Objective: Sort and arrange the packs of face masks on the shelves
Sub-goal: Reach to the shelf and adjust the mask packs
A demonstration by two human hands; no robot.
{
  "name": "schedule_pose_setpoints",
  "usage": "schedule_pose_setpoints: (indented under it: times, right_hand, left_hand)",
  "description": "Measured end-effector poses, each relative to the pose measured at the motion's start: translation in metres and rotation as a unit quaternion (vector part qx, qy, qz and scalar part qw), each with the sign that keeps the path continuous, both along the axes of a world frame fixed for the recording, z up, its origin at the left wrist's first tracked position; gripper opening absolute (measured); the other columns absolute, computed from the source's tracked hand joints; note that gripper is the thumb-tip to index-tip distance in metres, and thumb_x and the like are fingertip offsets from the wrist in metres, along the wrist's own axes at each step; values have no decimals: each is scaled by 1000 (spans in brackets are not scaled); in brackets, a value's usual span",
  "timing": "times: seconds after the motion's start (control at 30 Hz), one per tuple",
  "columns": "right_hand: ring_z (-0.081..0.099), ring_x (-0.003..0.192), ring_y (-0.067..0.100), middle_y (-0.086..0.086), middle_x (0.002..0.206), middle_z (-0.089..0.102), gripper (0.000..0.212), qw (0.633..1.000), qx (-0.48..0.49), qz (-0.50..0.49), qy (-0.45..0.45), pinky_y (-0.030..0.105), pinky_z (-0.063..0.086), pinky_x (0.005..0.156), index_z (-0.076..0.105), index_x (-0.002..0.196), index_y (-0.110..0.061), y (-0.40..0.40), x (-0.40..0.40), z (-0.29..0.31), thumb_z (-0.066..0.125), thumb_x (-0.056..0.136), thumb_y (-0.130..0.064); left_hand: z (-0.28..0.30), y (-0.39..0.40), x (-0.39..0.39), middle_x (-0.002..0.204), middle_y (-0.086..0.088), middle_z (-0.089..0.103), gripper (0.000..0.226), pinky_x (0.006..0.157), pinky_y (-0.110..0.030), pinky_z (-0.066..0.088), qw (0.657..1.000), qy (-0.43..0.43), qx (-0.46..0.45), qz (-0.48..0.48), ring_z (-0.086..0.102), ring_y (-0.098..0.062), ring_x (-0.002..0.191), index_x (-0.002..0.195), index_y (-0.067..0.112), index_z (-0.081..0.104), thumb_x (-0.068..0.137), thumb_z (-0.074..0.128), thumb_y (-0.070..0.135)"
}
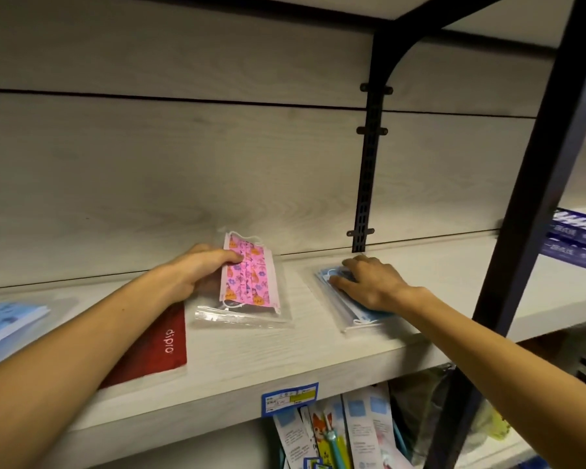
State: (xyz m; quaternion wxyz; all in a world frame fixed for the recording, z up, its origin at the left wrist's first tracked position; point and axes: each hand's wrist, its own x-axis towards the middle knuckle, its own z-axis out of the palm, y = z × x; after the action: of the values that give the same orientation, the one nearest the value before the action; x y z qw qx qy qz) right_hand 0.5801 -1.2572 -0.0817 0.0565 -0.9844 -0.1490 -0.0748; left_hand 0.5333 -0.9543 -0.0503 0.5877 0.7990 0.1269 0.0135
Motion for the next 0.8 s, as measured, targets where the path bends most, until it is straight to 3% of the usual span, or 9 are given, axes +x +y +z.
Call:
schedule_pose_setpoints:
  times: [0.07,0.17,0.3,0.4,0.47,0.63,0.73,0.8]
  right_hand:
    - [53,124,31,8,136,59,52,997,29,16,-73,44,45,101,61,129,-17,12,-1,6,40,101,-55]
    - [58,119,28,4,129,66,41,982,129,70,-121,42,48,98,67,123,-19,44,-9,16,47,101,-47]
    - [68,102,21,0,109,75,40,944,306,126,-8,38,53,90,72,113,-16,115,-31,18,56,98,-50]
    - [71,91,16,0,92,77,46,878,445,136,110,34,54,76,66,117,-12,174,-49,21,66,91,-50]
    - [68,85,11,-3,86,76,49,828,504,144,198,27,49,70,62,122,-10,208,-63,27,72,88,-44]
    - [64,59,8,-3,76,71,4,747,554,195,312,23,50,59,72,95,-14,294,-100,39,70,91,-14]
    - [67,75,21,9,91,77,10,731,558,207,334,29,48,64,73,100,-9,342,-124,38,69,91,-13]
    - [67,75,22,12,97,77,17,721,558,217,349,29,48,64,73,105,-4,372,-142,38,66,93,-13]
  left_hand:
    - [3,8,-8,88,-16,77,18,55,-26,57,1000,7,-12,-9,74,-23,68,103,3,69,93,68,18]
    - [7,27,-17,94,-16,77,19,60,-28,62,998,6,-54,-12,75,-20,71,109,2,68,94,67,13]
    - [15,63,-42,87,-9,78,19,68,-29,63,996,-5,-93,-2,75,-17,74,112,4,67,95,65,12]
    - [27,94,-70,79,-8,78,13,58,-26,62,993,-10,-113,17,75,-14,66,105,2,68,96,62,9]
    - [34,120,-89,86,-10,78,18,63,-26,62,993,-24,-114,36,76,-15,71,111,1,69,95,64,10]
    - [46,189,-146,104,-15,76,24,68,-29,61,992,-58,-80,78,74,-18,77,113,-1,69,93,68,12]
    - [48,235,-179,111,-16,74,27,74,-29,59,990,-60,-59,109,71,-22,91,115,-1,70,94,67,17]
    - [48,265,-199,110,-14,75,24,57,-23,57,988,-63,-45,130,72,-18,85,112,2,71,95,67,18]
